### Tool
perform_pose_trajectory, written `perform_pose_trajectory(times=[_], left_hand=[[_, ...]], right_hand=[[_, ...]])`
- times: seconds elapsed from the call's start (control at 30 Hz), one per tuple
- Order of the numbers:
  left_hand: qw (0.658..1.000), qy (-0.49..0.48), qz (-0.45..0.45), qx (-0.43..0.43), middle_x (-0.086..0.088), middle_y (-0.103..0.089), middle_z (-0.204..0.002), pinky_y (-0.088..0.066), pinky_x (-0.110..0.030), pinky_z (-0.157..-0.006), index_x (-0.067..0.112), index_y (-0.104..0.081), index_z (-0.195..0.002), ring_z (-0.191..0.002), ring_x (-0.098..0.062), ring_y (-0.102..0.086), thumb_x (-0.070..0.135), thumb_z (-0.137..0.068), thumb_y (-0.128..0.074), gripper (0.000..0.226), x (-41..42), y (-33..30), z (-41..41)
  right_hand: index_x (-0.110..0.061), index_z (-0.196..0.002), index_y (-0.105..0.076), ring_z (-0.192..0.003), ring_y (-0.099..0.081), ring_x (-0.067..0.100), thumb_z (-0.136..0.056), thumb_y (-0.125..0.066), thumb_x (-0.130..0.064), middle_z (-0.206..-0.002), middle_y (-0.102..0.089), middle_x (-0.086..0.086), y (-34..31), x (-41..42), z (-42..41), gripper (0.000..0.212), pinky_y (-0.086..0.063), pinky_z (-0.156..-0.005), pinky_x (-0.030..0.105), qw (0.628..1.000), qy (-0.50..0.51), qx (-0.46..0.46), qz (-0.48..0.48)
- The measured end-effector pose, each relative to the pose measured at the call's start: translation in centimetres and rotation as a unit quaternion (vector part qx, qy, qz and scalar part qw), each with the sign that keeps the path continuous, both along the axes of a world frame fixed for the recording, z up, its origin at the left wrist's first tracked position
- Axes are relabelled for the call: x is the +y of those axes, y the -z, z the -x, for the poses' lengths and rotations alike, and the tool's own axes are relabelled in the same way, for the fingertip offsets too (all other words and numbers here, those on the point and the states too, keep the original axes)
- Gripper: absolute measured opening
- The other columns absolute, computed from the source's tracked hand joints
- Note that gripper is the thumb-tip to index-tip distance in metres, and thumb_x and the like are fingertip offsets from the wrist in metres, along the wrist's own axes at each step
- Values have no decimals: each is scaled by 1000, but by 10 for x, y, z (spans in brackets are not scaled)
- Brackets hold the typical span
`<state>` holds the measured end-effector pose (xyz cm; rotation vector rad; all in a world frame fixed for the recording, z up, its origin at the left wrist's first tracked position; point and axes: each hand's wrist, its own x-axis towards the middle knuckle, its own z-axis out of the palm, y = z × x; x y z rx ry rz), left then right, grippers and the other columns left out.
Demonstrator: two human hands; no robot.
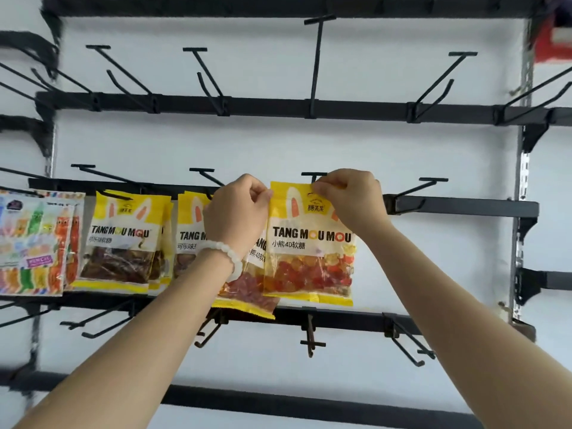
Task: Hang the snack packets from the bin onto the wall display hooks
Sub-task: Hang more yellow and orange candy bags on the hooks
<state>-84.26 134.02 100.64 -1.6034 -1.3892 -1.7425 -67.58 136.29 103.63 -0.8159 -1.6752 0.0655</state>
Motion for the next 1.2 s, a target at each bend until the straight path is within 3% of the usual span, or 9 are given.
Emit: perform_pose_trajectory(times=[0.1,0.23,0.33,0.7,0.9,1.1,1.2], left_hand=[[1000,-13,0,-1,14,-56,-68,-50,-35,-67,23,-62,-81,-69,-13,-58,33,-88,-59,12,3,-2,0],[1000,-25,-1,3,15,-56,-70,-51,-39,-71,28,-57,-79,-73,-15,-60,32,-89,-58,11,6,-4,0],[1000,-21,-3,2,15,-56,-69,-52,-38,-71,30,-55,-78,-72,-14,-60,31,-89,-59,11,8,-5,0],[1000,4,-4,6,13,-56,-71,-50,-43,-77,27,-58,-80,-78,-18,-62,32,-88,-59,10,11,-1,8],[1000,9,-2,2,7,-67,-80,-50,-44,-78,23,-63,-85,-78,-19,-63,32,-89,-58,10,14,2,8],[1000,18,6,-8,6,-67,-78,-50,-45,-76,25,-60,-82,-77,-20,-62,32,-89,-58,10,14,-1,8],[1000,12,8,-5,6,-67,-78,-51,-44,-75,25,-61,-82,-78,-21,-62,33,-89,-58,11,17,-3,8]], right_hand=[[-15,-89,-69,-54,-50,5,-86,-63,-23,-71,-61,-9,-2,1,1,11,-42,-55,19,1000,-11,1,2],[-19,-85,-68,-44,-52,-3,-85,-64,-25,-71,-62,-10,-4,4,2,7,-43,-52,15,1000,-9,10,4],[-20,-84,-68,-46,-51,1,-85,-64,-26,-70,-61,-12,-4,3,2,7,-42,-50,12,1000,3,16,1],[-16,-87,-69,-58,-52,13,-85,-65,-26,-74,-63,-4,0,-4,12,11,-47,-58,26,998,36,39,13],[-14,-88,-70,-57,-50,13,-84,-66,-26,-75,-63,-2,-3,-7,14,14,-49,-61,28,998,53,38,22],[-20,-77,-65,-57,-53,16,-83,-67,-27,-74,-64,1,-9,-11,17,10,-50,-59,30,997,65,37,31],[-23,-72,-63,-58,-56,19,-83,-67,-29,-75,-66,2,-11,-11,17,13,-54,-65,37,995,81,33,40]])
